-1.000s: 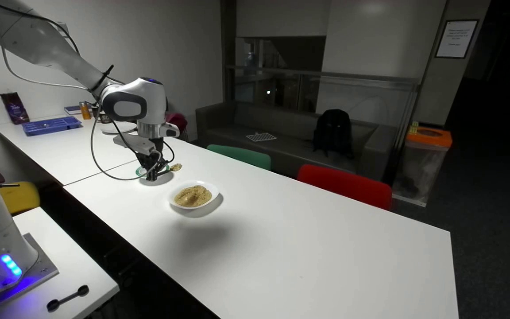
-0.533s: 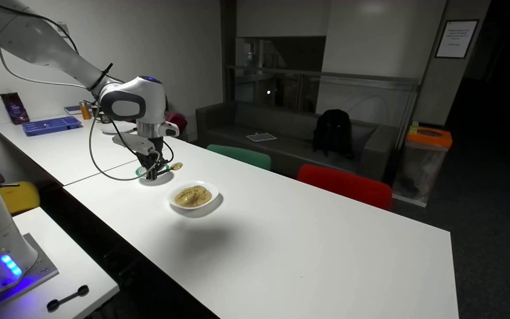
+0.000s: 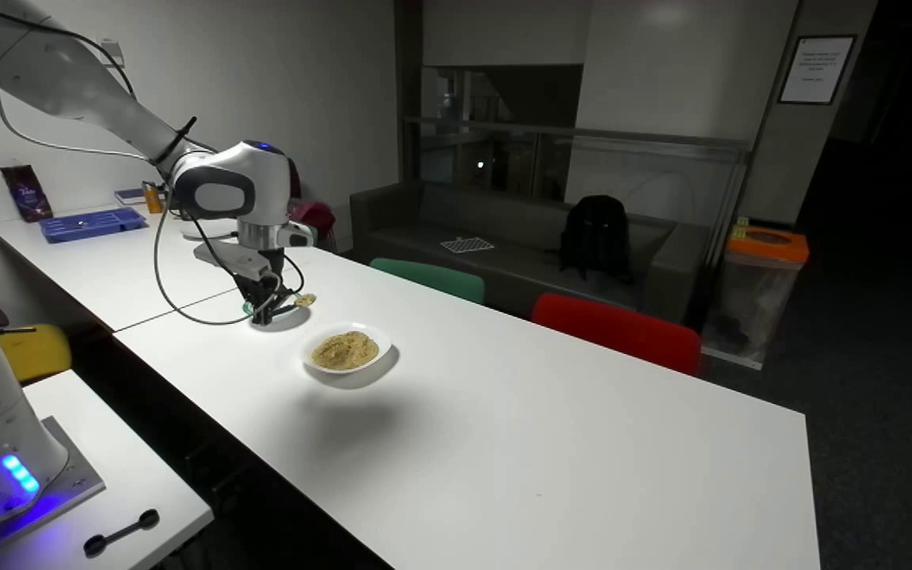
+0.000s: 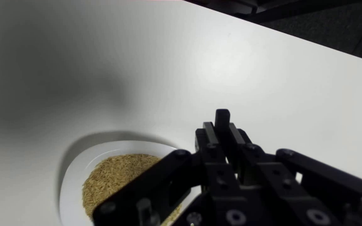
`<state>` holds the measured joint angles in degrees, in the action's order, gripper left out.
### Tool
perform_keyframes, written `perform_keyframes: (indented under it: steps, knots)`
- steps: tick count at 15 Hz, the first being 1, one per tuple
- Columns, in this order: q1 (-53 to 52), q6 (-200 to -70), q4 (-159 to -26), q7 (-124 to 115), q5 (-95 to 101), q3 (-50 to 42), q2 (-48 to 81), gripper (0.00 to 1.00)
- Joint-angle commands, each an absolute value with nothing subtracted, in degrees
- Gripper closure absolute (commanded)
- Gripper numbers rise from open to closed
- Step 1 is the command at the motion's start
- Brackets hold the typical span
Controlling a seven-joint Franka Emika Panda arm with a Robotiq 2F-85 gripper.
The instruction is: Spoon some contents from the white bowl into the green bowl twice
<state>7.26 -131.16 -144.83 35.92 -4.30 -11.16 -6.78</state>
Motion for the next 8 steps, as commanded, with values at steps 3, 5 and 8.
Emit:
perform_keyframes:
  steps: [3,5,8]
  knots:
    - [6.7,-132.7,-146.8,37.0,-4.6,-10.7,-7.8,0.97]
    - [6.9,-132.6,-146.5,37.1,-4.8,-11.0,-7.8,0.97]
    - [7.2,-133.2,-146.8,36.4,-4.0,-11.2,-8.4,0.97]
